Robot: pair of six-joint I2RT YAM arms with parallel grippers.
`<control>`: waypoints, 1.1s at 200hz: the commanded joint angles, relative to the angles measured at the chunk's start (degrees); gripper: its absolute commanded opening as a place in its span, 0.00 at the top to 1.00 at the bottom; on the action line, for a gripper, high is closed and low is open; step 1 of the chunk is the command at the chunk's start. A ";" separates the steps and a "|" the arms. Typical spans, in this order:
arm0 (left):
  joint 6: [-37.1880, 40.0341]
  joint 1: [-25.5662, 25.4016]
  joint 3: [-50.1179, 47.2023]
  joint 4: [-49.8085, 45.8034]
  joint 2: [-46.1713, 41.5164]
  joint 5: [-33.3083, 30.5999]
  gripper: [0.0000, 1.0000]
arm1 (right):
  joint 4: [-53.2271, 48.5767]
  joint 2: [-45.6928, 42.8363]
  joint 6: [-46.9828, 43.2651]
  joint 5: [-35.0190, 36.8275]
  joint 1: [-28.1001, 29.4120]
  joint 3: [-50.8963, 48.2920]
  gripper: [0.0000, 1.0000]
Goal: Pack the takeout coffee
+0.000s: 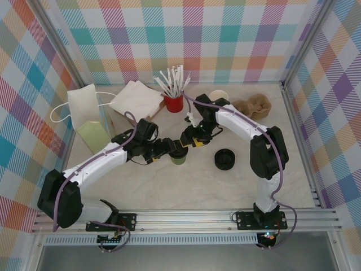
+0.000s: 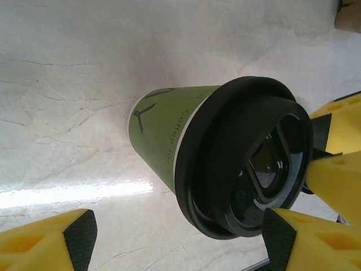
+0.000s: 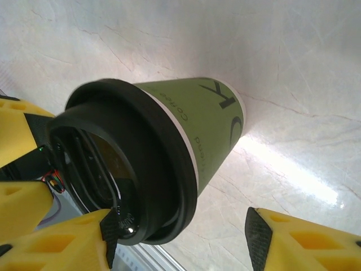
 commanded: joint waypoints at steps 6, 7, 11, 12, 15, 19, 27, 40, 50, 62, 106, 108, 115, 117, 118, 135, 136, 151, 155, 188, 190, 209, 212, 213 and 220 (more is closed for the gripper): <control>0.81 -0.20 -1.07 1.44 1.40 0.31 0.22 | -1.57 -0.63 -1.01 -1.21 0.84 -0.86 0.38; 0.77 -0.20 -1.10 1.42 1.43 0.31 0.22 | -1.58 -0.62 -0.98 -1.21 0.88 -0.88 0.38; 0.76 -0.20 -1.18 1.56 1.64 0.31 0.23 | -1.67 -0.49 -1.03 -1.08 0.96 -0.90 0.38; 0.79 -0.20 -1.20 1.52 1.68 0.31 0.23 | -1.67 -0.46 -1.03 -1.06 0.98 -0.95 0.38; 0.79 -0.17 -1.27 1.59 1.74 0.31 0.23 | -1.76 -0.33 -1.04 -0.83 1.04 -0.99 0.39; 0.79 -0.19 -1.27 1.65 1.94 0.33 0.23 | -1.89 -0.26 -1.04 -0.56 1.13 -1.08 0.39; 0.89 -0.20 -1.38 1.73 2.26 0.31 0.24 | -2.15 -0.09 -1.03 0.11 1.25 -1.17 0.39; 1.11 -0.20 -1.37 1.30 2.79 -0.02 0.24 | -2.84 0.33 -1.12 0.99 1.33 -1.17 0.41; 1.27 -0.28 -1.31 0.84 3.03 -0.41 0.24 | -3.77 0.66 -1.20 1.90 1.50 -1.09 0.42; 1.68 -0.29 -1.41 0.14 3.34 -0.83 0.25 | -5.15 1.00 -1.30 3.18 1.63 -1.05 0.43; 1.92 -0.29 -2.63 -0.75 3.54 -1.53 0.26 | -7.73 2.61 -1.69 7.66 2.31 -2.24 0.44; 1.95 -0.29 -2.69 -0.81 3.53 -1.62 0.26 | -7.81 2.70 -1.73 7.88 2.32 -2.29 0.44; 1.94 -0.29 -2.92 -0.93 3.49 -1.77 0.26 | -7.98 3.09 -1.74 8.63 2.32 -2.61 0.44; 1.89 -0.27 -2.98 -0.90 3.48 -1.79 0.26 | -7.94 3.15 -1.74 8.81 2.32 -2.69 0.44; 1.93 -0.28 -2.98 -0.94 3.48 -1.84 0.26 | -7.93 3.20 -1.74 8.90 2.36 -2.72 0.44; 1.95 -0.29 -3.54 -0.89 3.60 -2.02 0.26 | -8.35 4.24 -1.83 10.38 2.41 -3.40 0.44; 1.96 -0.29 -3.61 -0.94 3.63 -2.00 0.26 | -8.40 4.32 -1.83 10.48 2.45 -3.43 0.44; 1.95 -0.29 -3.96 -0.73 3.91 -2.00 0.26 | -8.31 5.11 -1.92 11.58 2.40 -4.10 0.44; 1.92 -0.30 -4.03 -0.78 3.98 -2.03 0.26 | -8.42 5.32 -1.92 11.97 2.43 -4.15 0.44; 1.82 -0.29 -3.82 -0.33 4.47 -1.79 0.26 | -8.77 5.27 -1.48 15.57 2.45 -3.36 0.43; 1.73 -0.25 -3.74 -0.29 4.41 -1.69 0.26 | -8.62 5.06 -1.41 15.71 2.42 -3.19 0.43; 1.44 -0.29 -1.85 0.69 4.12 -0.55 0.26 | -6.29 1.75 -1.00 15.49 2.42 -1.52 0.40; 1.48 -0.29 -1.37 0.77 4.08 -0.44 0.26 | -6.11 1.28 -0.98 15.42 2.44 -1.18 0.39; 1.46 -0.29 -1.16 0.77 4.08 -0.42 0.26 | -6.01 1.12 -0.96 15.41 2.47 -1.00 0.39; 1.67 -0.29 0.05 0.54 3.96 -0.33 0.25 | -5.61 0.13 -0.80 15.16 2.47 0.03 0.37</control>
